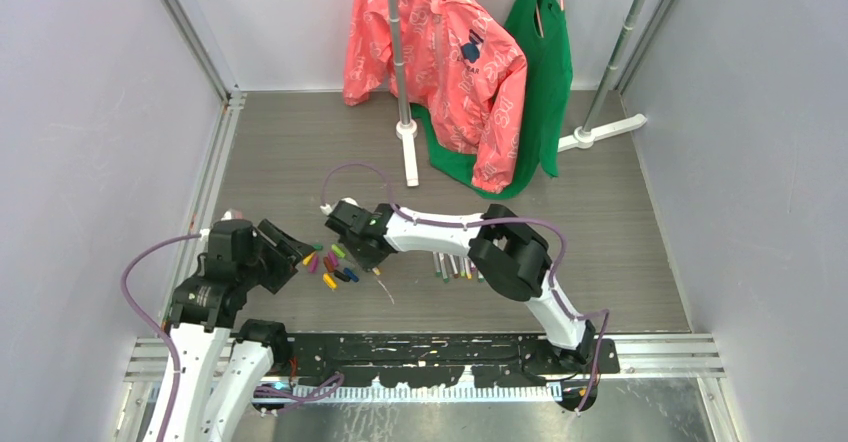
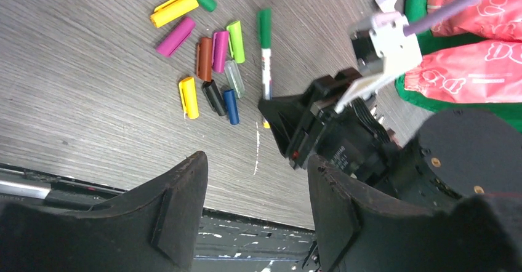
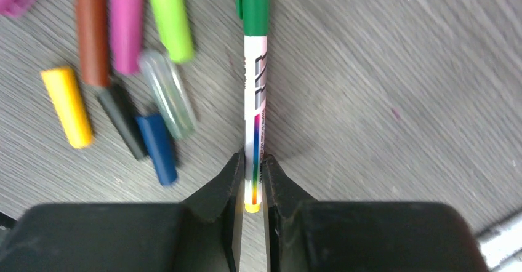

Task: Open the pen caps

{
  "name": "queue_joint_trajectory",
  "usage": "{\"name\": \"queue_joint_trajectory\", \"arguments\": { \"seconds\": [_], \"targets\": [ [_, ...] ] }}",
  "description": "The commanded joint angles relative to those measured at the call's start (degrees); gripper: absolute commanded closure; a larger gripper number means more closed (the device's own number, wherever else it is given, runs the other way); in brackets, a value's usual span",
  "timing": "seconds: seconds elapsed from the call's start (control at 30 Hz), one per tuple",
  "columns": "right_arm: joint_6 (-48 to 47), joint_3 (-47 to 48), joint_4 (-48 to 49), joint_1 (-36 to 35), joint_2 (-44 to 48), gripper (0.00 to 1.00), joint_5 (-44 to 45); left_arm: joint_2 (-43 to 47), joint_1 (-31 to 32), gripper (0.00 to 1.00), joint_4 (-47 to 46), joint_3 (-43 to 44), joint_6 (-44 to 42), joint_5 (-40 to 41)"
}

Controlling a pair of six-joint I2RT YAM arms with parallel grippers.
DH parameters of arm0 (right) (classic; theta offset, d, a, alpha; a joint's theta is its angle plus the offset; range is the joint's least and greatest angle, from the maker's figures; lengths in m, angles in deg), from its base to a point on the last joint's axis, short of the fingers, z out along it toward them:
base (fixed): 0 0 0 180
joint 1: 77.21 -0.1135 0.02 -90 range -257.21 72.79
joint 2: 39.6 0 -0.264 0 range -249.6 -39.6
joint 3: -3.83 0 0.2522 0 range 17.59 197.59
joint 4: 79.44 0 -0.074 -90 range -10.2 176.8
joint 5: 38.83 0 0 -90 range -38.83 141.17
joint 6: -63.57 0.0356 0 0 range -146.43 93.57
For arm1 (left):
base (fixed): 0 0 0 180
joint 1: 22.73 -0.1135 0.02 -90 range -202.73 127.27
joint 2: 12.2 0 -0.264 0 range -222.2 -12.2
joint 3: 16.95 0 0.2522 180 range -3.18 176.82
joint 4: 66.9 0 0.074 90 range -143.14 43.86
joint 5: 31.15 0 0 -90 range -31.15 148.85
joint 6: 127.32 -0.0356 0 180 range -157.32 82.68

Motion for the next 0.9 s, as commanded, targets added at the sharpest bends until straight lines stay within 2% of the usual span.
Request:
{"name": "queue_joint_trajectory", "arguments": {
  "seconds": [0.0, 0.37, 0.87],
  "targets": [
    [1.69, -4.22, -2.95, 0.89, 6.93, 0.99, 0.05, -2.05, -0.22, 0.39, -4.05, -1.56, 3.57, 1.36],
    [5.20, -8.45, -1.33, 0.97, 15.27, 0.99, -3.80, -10.17, -0.21, 0.39, -16.39, -5.09, 7.45, -3.48],
    [7.77, -5.59, -0.81, 0.56, 16.99, 0.99, -10.88, -18.51, 0.45, 0.39, -21.20, -3.31, 8.35, -5.92]
  ]
}}
